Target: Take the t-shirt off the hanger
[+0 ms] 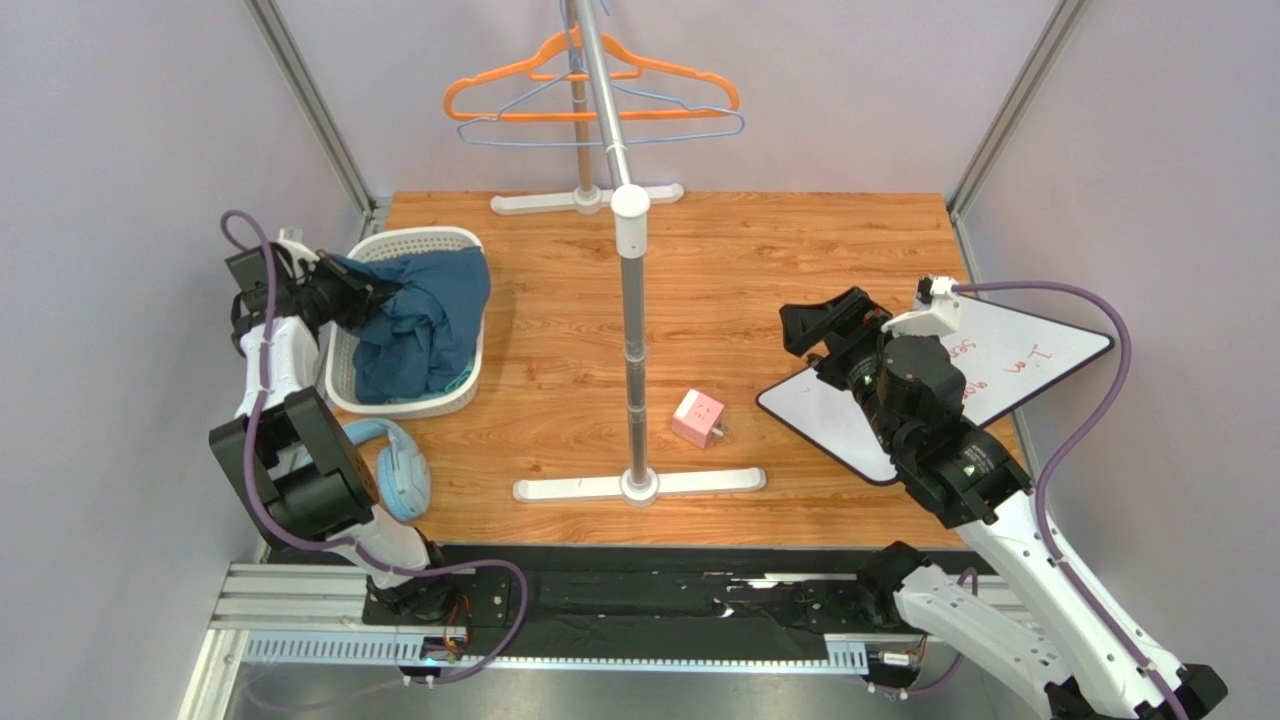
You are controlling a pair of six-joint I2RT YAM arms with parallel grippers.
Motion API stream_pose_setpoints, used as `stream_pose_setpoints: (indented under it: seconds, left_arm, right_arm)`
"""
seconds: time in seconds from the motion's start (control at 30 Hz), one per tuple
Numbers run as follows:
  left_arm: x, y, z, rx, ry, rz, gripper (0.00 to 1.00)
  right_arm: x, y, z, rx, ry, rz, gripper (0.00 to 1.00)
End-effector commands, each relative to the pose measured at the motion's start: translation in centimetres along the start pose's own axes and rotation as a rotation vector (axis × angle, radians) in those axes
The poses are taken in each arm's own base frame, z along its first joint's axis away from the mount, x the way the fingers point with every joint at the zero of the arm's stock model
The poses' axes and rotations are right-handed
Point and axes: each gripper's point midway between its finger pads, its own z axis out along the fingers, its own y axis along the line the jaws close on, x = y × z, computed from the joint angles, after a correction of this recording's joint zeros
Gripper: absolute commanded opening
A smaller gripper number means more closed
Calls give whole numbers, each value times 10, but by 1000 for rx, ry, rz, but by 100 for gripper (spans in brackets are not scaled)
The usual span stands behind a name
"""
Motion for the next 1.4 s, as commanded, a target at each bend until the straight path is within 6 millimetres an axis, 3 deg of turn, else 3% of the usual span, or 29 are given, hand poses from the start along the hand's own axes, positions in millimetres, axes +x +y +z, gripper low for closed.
stream_pose_setpoints:
  seconds: [0.0,0.1,0.17,0.4,0.6,0.67,0.7,0.73,0.87,1.0,1.03,1.13,1.37]
  left_arm:
    - [-31,12,-26,-139,-122,68,0]
    - [-32,21,-31,-199,-147,75,0]
    - [-27,24,-23,-193,-120,71,0]
    - [9,62,29,-255,82,20,0]
    - [63,49,75,-174,286,6,0]
    - [72,49,83,-133,330,-57,0]
    - [77,59,86,-155,351,-79,0]
    - [72,61,87,-167,346,-73,0]
    - [61,80,81,-268,309,-39,0]
    - [50,70,69,-286,252,-1,4]
    - [48,70,66,-293,243,2,8]
    - [38,66,55,-325,190,31,35]
    - [9,24,6,-319,-2,119,64]
  right_arm:
    - [-6,5,-3,-24,-24,28,89]
    - [-4,4,-2,-24,-18,29,89]
    - [-3,4,-1,-21,-15,37,89]
    - [10,7,3,-43,30,73,88]
    - [11,9,3,-48,34,82,88]
    - [9,8,0,-48,29,79,88]
    - [7,7,-1,-45,22,79,88]
    - [6,6,-2,-42,16,73,88]
    - [0,3,-8,-39,-4,68,88]
    - [0,0,-7,-25,-10,66,88]
    - [1,1,-6,-26,-7,65,88]
    - [6,2,-2,-27,13,62,88]
    - [9,0,2,-18,16,57,88]
